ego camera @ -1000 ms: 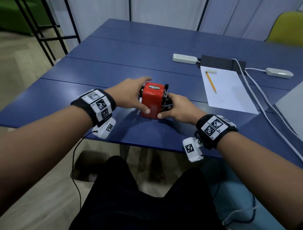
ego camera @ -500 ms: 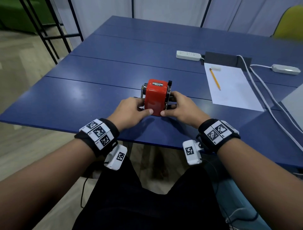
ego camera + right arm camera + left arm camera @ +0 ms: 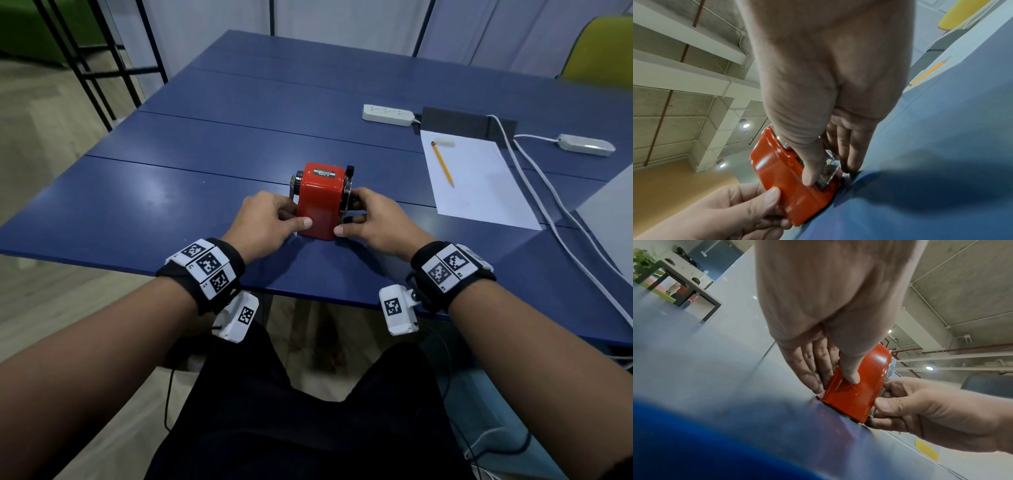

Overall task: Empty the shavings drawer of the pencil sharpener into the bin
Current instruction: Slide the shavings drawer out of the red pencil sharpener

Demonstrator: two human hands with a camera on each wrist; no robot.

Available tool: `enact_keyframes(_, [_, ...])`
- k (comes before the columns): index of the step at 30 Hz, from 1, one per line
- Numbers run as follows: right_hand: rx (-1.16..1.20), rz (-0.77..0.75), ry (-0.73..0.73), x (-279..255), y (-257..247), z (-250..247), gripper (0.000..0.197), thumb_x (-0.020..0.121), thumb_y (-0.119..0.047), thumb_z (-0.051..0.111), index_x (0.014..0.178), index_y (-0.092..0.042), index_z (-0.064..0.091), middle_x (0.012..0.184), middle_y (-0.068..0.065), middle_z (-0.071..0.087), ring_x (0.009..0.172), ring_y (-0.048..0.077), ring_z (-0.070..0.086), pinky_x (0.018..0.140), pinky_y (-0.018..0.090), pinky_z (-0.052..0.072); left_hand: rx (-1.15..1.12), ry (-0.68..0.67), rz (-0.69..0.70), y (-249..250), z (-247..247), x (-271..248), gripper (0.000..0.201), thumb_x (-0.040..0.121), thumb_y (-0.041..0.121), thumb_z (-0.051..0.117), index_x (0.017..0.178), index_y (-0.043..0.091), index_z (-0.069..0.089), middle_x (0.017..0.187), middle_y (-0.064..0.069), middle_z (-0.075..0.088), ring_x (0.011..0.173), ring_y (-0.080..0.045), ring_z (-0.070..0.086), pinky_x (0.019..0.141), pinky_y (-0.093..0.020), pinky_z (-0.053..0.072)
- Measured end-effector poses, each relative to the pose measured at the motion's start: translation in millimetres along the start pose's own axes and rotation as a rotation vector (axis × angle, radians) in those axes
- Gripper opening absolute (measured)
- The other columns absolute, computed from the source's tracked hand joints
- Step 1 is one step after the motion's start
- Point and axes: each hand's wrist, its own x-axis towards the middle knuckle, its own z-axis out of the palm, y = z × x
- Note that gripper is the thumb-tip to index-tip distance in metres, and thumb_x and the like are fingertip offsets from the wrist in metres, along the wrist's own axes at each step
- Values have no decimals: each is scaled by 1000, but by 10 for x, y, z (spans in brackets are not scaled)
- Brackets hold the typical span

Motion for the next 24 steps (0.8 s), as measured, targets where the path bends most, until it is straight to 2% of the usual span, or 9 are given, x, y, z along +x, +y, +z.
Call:
enact_keyframes(4, [-28,-7,9,-8,-16,9,67,86,-15,86,144,-18,53,127,-6,67,97,-3,70,101,32,57,27,-19,13,4,-30,10,34,91,39,85,117,17,83,96,1,83,90,-12,76,69,-11,48])
enact_keyframes(9, [-29,-3,19,2,7,2,65,86,-14,86,143,-17,54,124,-8,68,101,-1,70,104,36,57,32,-33,17,26,-43,-9,31,91,38,84,114,18,84,93,0,84,91,-16,78,83,-27,61])
enact_keyframes(13, [-26,4,32,8,58,-4,67,84,-13,88,142,-16,55,128,-5,69,105,9,75,104,40,58,38,-35,27,34,-47,-26,29,92,38,84,113,18,84,92,-1,84,90,-17,78,71,-12,52])
enact_keyframes(14, [-24,6,35,13,72,-5,67,83,-13,88,141,-16,55,129,-5,70,105,9,76,104,40,58,41,-37,31,40,-51,-31,28,92,37,84,112,18,84,91,-2,84,89,-18,78,70,-12,51])
enact_keyframes(20, [-4,15,35,1,112,-12,67,82,-13,89,139,-16,55,130,-3,71,104,10,77,102,42,59,88,-74,68,33,-83,-33,25,95,39,80,106,17,85,85,-2,83,86,-22,78,86,-38,62])
enact_keyframes(24, [-35,14,31,-28,103,-21,69,80,-19,90,140,-17,55,129,-2,72,106,12,76,102,40,59,124,-89,88,53,-113,-52,24,97,40,78,104,18,84,83,0,83,85,-18,78,87,-38,62])
